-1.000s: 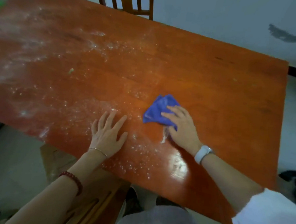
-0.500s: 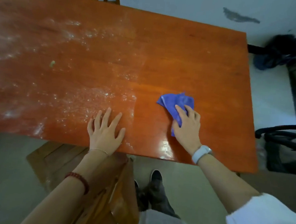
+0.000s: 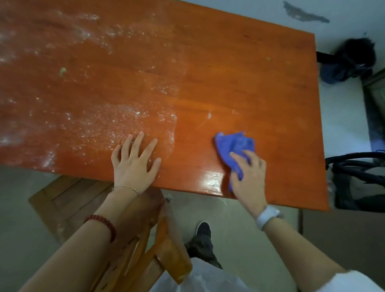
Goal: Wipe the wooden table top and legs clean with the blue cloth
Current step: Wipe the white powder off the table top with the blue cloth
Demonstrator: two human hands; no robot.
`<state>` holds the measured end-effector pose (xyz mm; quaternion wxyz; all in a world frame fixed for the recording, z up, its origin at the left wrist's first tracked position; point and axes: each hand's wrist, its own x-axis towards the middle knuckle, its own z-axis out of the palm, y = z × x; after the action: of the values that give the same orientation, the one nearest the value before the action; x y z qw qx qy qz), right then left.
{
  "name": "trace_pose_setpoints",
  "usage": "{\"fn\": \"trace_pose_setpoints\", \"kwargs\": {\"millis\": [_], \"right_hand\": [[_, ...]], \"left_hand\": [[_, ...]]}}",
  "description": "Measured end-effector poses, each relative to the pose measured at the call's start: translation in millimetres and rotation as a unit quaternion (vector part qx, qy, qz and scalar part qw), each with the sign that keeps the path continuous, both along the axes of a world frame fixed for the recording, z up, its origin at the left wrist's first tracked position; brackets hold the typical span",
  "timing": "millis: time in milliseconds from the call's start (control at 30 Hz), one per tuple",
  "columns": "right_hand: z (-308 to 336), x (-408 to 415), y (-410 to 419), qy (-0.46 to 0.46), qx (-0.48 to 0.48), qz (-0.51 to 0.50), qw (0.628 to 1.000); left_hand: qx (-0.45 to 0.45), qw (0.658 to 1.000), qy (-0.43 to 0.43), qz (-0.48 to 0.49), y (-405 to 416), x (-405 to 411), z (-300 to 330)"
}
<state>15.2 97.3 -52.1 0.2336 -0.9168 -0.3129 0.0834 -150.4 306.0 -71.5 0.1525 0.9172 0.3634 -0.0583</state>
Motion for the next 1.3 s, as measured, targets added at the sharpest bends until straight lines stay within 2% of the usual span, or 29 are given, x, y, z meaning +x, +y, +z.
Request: {"fn": "trace_pose_setpoints", "kwargs": {"millis": [67,100,133,200,233,300,433,533,600,667,700,733,767,833,900,933,1000,1033,1067,1133,1167,1200,1233,1267,1300], "right_hand": [[1.0,-26.4,-2.2,0.04,0.008,0.152,0.987],[8.8,-35.5,-3.8,0.102,0.03,0.192,0.976],[17.1,-38.2,-4.2,0.162,0.06,0.191,0.966],[28.7,-24.3,1.6,0.183,0.14,0.091,0.969],[31.4,-11.0,7.8,0.152,0.174,0.024,0.973],[29.0,20.9,24.1,0.072,0.185,-0.095,0.976],[20.0,66.1,70.5,0.051,0.076,-0.27,0.958],[3.3,59.5,99.9,0.023,-0.03,-0.281,0.959],[-8.5,33.3,117.9,-0.016,-0.03,-0.183,0.982],[-10.3,-8.0,135.8,0.0,0.022,0.039,0.999],[-7.1,-28.8,142.0,0.045,0.053,0.155,0.985],[-0.6,-44.0,146.1,0.097,0.078,0.227,0.966],[7.1,-49.9,148.6,0.135,0.1,0.251,0.953],[17.7,-39.8,152.0,0.129,0.168,0.17,0.962],[21.5,-12.6,152.4,0.034,0.194,0.034,0.98],[22.7,1.4,152.8,0.01,0.167,-0.034,0.985],[19.5,7.2,159.0,0.041,0.029,-0.159,0.986],[15.2,-4.0,163.1,0.038,-0.049,-0.166,0.984],[9.6,-22.1,166.7,0.014,-0.083,-0.122,0.989],[1.3,-64.6,171.6,-0.004,-0.042,0.088,0.995],[1.4,-84.7,173.1,0.036,-0.012,0.217,0.976],[5.0,-99.6,175.0,0.112,-0.006,0.318,0.941],[10.9,-107.2,176.9,0.19,-0.014,0.377,0.907],[17.8,-105.4,178.2,0.237,-0.008,0.389,0.89],[23.0,-97.0,179.5,0.246,0.027,0.354,0.902]], "left_hand": [[0.002,1.0,0.002,-0.001,-0.2,1.0,1.5],[-0.001,1.0,0.004,-0.001,0.2,1.2,2.1],[-0.003,1.0,0.008,-0.002,0.3,1.2,2.3],[0.0,1.0,0.011,-0.004,0.8,1.3,3.1],[0.002,1.0,0.009,-0.003,0.7,1.3,3.3],[0.002,1.0,0.004,-0.001,-0.3,0.7,3.3],[-0.01,1.0,0.001,-0.001,0.9,1.7,5.8],[-0.048,0.998,-0.03,0.012,9.8,-0.5,11.5],[-0.06,0.994,-0.066,0.06,21.5,-6.0,16.7],[-0.042,0.989,-0.087,0.113,37.0,-16.7,18.5],[-0.029,0.986,-0.09,0.135,44.7,-23.6,18.3],[-0.017,0.984,-0.089,0.155,51.6,-30.9,17.5],[-0.009,0.981,-0.086,0.175,57.7,-38.2,17.2],[-0.017,0.975,-0.063,0.213,68.6,-52.0,16.6],[-0.027,0.973,-0.028,0.228,76.7,-65.7,12.7],[-0.028,0.974,-0.012,0.225,79.1,-71.6,10.8],[-0.03,0.976,-0.002,0.216,82.1,-79.8,6.1],[-0.035,0.976,-0.005,0.214,82.8,-81.5,5.0],[-0.04,0.976,-0.011,0.214,83.2,-81.9,4.6],[-0.045,0.975,-0.021,0.217,84.3,-81.9,5.4],[-0.044,0.974,-0.026,0.219,85.1,-82.7,5.8],[-0.042,0.974,-0.032,0.222,85.6,-84.3,6.1],[-0.041,0.973,-0.036,0.224,85.7,-85.8,6.0],[-0.042,0.973,-0.035,0.224,85.6,-86.6,5.8],[-0.046,0.973,-0.032,0.224,86.0,-86.6,5.7]]}}
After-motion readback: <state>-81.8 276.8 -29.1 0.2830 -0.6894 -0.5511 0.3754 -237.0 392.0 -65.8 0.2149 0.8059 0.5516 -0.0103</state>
